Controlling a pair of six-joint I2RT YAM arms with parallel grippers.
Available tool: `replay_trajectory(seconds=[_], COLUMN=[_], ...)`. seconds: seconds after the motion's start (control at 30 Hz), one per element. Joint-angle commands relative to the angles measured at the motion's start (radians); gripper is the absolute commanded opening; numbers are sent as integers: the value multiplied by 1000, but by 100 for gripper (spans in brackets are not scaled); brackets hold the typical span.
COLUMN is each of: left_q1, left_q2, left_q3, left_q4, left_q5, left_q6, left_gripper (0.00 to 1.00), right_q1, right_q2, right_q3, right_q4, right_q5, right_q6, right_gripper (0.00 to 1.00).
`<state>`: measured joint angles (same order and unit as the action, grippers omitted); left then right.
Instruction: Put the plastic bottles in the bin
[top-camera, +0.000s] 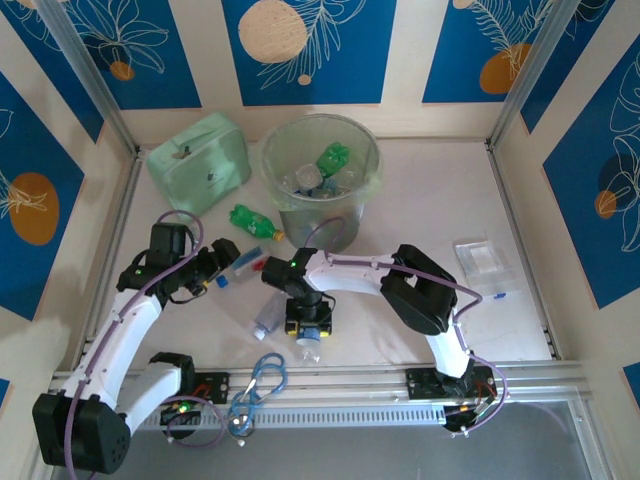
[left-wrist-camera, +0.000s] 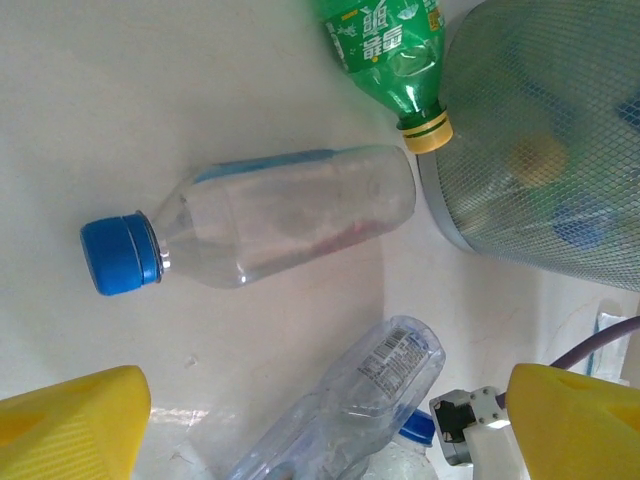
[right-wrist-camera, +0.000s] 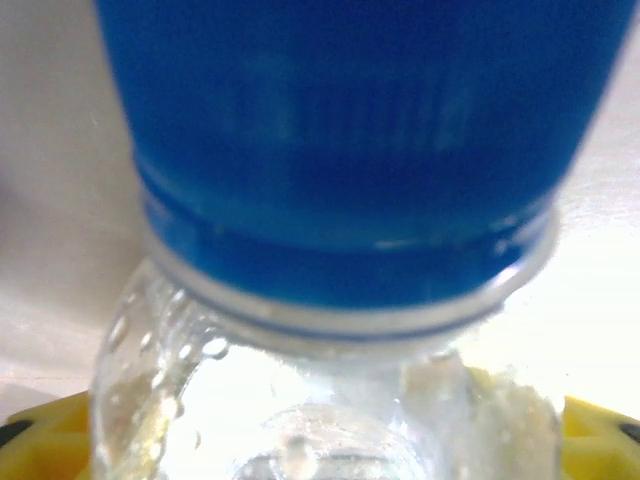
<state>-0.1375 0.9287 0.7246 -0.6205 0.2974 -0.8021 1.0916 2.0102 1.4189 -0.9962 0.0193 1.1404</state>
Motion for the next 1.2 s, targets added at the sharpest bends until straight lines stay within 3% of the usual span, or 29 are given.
replay_trajectory(seconds=[0.0, 0.33, 0.57, 0.8, 0.97, 1.17], left_q1=[10, 13, 18, 18, 18, 16], left_q2=[5, 13, 83, 219, 321, 441], left_q3=[21, 32, 142, 281, 336, 395], left_q4=[-10, -28, -17, 7, 35, 74], left_q5=[-9, -45, -104, -148, -161, -155], left_q6=[26, 38, 73, 75, 70, 33], left_gripper=[91, 92, 92, 91, 90, 89], right_q1=[5, 121, 129, -89, -288, -441], right_q2=[-38, -198, -268, -255, -249, -161], right_q3=[33, 152, 473, 837, 879, 975], right_q4=[-60, -166, -282, -310, -193, -180], right_q5=[19, 184, 357, 383, 280, 203], right_q6=[9, -101, -263, -428, -415, -421], right_gripper=[53, 46, 45, 46, 46, 46])
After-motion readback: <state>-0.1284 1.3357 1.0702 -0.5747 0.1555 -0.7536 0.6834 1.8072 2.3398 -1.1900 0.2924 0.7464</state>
